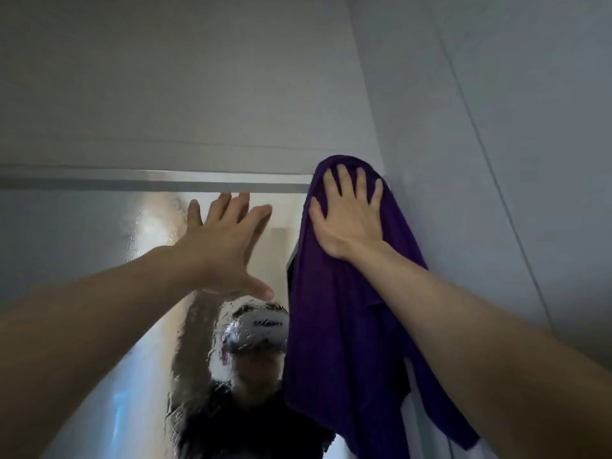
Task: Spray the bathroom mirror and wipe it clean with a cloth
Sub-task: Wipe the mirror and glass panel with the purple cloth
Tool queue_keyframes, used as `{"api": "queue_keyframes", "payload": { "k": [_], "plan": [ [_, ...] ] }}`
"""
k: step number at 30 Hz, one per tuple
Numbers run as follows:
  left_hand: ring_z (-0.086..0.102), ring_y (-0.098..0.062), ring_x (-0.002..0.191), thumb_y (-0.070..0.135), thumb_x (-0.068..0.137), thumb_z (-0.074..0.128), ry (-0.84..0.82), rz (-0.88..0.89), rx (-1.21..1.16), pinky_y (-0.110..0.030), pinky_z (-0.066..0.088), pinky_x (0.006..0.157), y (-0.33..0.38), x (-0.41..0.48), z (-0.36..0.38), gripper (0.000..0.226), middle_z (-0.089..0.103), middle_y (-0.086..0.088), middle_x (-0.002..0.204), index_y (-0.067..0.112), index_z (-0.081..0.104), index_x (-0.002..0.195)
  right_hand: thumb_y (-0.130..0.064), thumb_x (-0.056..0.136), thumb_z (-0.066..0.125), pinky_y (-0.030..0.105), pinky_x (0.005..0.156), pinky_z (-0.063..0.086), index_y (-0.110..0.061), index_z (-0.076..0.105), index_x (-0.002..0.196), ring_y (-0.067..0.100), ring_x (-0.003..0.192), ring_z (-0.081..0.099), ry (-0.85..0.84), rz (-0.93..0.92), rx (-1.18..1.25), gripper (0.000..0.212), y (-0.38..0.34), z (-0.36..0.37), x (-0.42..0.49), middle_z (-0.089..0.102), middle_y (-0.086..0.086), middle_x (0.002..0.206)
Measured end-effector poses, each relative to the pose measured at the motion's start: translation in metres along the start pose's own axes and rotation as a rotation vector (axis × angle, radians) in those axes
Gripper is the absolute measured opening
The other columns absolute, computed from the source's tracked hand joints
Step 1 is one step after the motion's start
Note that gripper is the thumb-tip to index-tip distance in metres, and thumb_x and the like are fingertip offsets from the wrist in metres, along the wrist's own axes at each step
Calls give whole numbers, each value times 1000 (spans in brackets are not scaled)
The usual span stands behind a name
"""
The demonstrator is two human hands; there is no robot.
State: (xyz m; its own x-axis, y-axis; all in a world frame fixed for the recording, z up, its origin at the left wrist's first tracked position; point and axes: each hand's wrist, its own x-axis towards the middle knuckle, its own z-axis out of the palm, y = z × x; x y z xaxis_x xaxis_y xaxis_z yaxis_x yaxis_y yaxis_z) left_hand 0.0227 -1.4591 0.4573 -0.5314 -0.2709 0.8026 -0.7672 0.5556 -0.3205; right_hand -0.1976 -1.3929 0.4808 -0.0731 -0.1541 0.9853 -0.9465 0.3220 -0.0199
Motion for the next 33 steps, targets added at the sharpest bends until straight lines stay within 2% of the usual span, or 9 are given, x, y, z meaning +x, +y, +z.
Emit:
{"api": "queue_keyframes", "payload": {
  "k": [4,8,11,14,18,21,23,28,33],
  "plan": [
    [-15,-26,157,99,42,64,-3,0,9,-62,-3,124,2,-7,-8,148,-11,3,170,41,-11,156,-66,94,14,65,120,-8,-22,17,161,38,156,-1,-50,-154,-29,80,-20,2,-28,7,7,171],
    [-12,-23,158,96,40,67,-62,23,5,-56,1,126,-5,-18,-26,153,-11,5,171,39,-8,160,-66,95,25,67,120,-1,-23,25,159,38,155,7,-82,-327,-27,77,-21,5,-84,18,6,169],
    [-9,-29,158,98,29,68,-41,-65,-51,-60,7,125,-27,-36,-36,158,-11,4,171,46,-7,158,-63,95,32,65,121,3,-25,28,158,37,155,14,-159,-408,-64,73,3,8,-125,25,4,167],
    [-11,-33,157,101,20,65,-102,-173,-17,-65,15,121,-59,-62,-40,163,-21,6,169,54,-16,154,-63,94,34,62,122,2,-26,31,157,36,154,17,-196,-349,-101,73,34,6,-142,28,4,166],
    [-20,-35,155,87,35,80,-174,-201,95,-66,24,117,-88,-89,-26,161,-36,5,164,57,-36,143,-65,94,21,60,123,-2,-24,27,159,33,156,8,-190,-132,-127,77,48,3,-120,18,5,169],
    [-24,-36,154,76,40,88,-163,-187,63,-72,19,116,-91,-88,-17,160,-38,7,163,57,-31,146,-66,92,10,59,123,-9,-23,18,161,32,156,-1,-121,43,-73,81,31,4,-79,7,4,171],
    [-24,-36,154,74,40,89,-160,-186,60,-74,18,114,-92,-85,-16,159,-38,8,162,57,-30,144,-65,90,8,60,122,-8,-23,15,161,32,156,-3,-98,83,-35,83,8,3,-50,4,3,171],
    [-24,-37,154,77,37,87,-145,-176,55,-77,18,112,-98,-85,-10,159,-37,10,162,60,-34,140,-62,94,14,63,121,-7,-23,12,161,36,156,-3,-94,-39,-8,78,-74,1,-23,4,4,171],
    [-25,-35,153,77,36,87,-144,-185,33,-77,14,113,-99,-85,-9,160,-37,13,161,62,-34,139,-60,95,22,62,121,-7,-25,19,161,36,156,4,-101,-279,-2,74,-135,7,-72,14,4,170]
  ]
}}
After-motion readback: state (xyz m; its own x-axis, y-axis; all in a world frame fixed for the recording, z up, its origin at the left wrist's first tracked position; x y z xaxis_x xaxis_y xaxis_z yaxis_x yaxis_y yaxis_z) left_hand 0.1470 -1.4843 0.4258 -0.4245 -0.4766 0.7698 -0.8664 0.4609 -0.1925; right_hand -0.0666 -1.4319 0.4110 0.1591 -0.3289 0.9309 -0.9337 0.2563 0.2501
